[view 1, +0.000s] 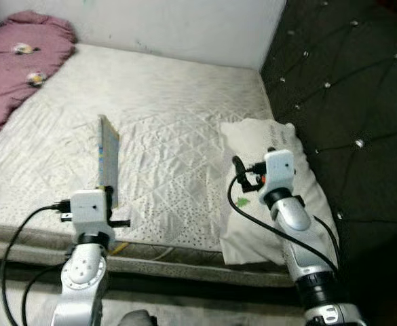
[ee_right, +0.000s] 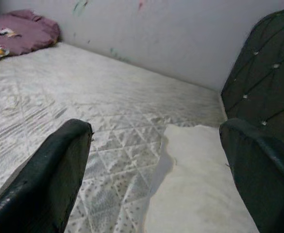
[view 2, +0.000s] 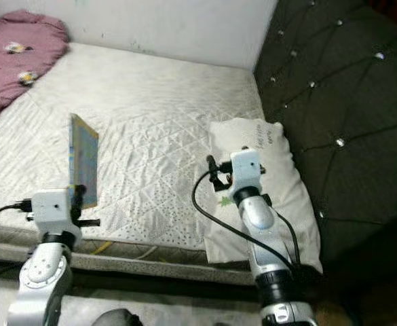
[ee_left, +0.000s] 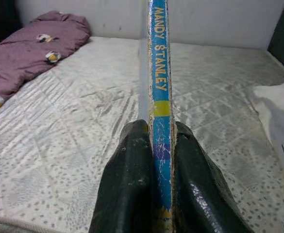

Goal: Clean up the room

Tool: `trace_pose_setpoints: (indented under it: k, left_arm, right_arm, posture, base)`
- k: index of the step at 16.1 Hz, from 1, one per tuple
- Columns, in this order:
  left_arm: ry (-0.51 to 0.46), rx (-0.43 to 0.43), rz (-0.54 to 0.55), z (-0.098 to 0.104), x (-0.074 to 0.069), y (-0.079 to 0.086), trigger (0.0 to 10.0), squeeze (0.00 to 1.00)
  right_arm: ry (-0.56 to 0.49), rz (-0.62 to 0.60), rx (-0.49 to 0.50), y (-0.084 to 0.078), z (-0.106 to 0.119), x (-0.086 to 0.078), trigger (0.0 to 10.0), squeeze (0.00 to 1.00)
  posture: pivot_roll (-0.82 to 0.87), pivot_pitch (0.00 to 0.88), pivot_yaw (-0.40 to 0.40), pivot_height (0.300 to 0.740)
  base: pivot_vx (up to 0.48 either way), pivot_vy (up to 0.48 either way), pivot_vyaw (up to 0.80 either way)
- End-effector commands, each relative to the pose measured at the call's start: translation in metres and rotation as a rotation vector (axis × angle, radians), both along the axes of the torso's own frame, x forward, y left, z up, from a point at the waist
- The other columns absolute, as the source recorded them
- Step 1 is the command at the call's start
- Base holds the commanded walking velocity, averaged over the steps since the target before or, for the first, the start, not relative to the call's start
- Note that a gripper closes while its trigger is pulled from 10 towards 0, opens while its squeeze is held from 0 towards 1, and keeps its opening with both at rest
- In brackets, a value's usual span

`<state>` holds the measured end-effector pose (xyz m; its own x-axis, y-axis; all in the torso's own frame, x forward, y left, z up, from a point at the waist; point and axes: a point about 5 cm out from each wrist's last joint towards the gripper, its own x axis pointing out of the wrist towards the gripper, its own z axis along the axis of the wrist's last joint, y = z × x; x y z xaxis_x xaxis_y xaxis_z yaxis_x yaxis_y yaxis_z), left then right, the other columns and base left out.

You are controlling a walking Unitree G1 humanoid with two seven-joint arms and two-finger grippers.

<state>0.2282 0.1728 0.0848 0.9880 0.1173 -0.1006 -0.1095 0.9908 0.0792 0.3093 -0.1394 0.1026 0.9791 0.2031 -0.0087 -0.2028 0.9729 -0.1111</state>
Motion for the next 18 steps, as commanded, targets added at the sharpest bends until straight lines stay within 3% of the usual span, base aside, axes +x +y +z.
trace_pose_setpoints:
  k: [1, 6, 16, 18]
  left_arm:
    - [-0.062, -0.011, -0.03, 0.0133, 0.0058, -0.009, 10.0, 0.0]
    - [-0.062, -0.01, -0.031, 0.0137, 0.007, -0.009, 10.0, 0.0]
    - [-0.089, -0.02, -0.071, 0.0159, 0.0048, -0.0121, 10.0, 0.0]
    - [-0.094, -0.024, -0.083, 0.0164, 0.0045, -0.0129, 10.0, 0.0]
  right_arm:
    - [-0.006, -0.021, -0.005, -0.0073, 0.0019, 0.0, 10.0, 0.0]
    - [-0.007, -0.02, -0.007, -0.0068, 0.0021, 0.0006, 10.0, 0.0]
    - [-0.004, -0.015, -0.007, -0.0062, 0.0009, -0.001, 10.0, 0.0]
    - [-0.004, -0.014, -0.009, -0.0064, 0.0009, -0.0011, 10.0, 0.0]
  posture:
    - [0.0, 0.008, -0.079, 0.74]
    - [0.0, 0.001, -0.079, 0.74]
    - [0.0, 0.0, -0.077, 0.74]
    - [0.0, 0.0, -0.078, 0.74]
  base:
    - [0.0, 0.364, 0.0]
    - [0.0, 0.437, 0.0]
    - [0.0, 0.0, 0.0]
    - [0.33, 0.0, 0.0]
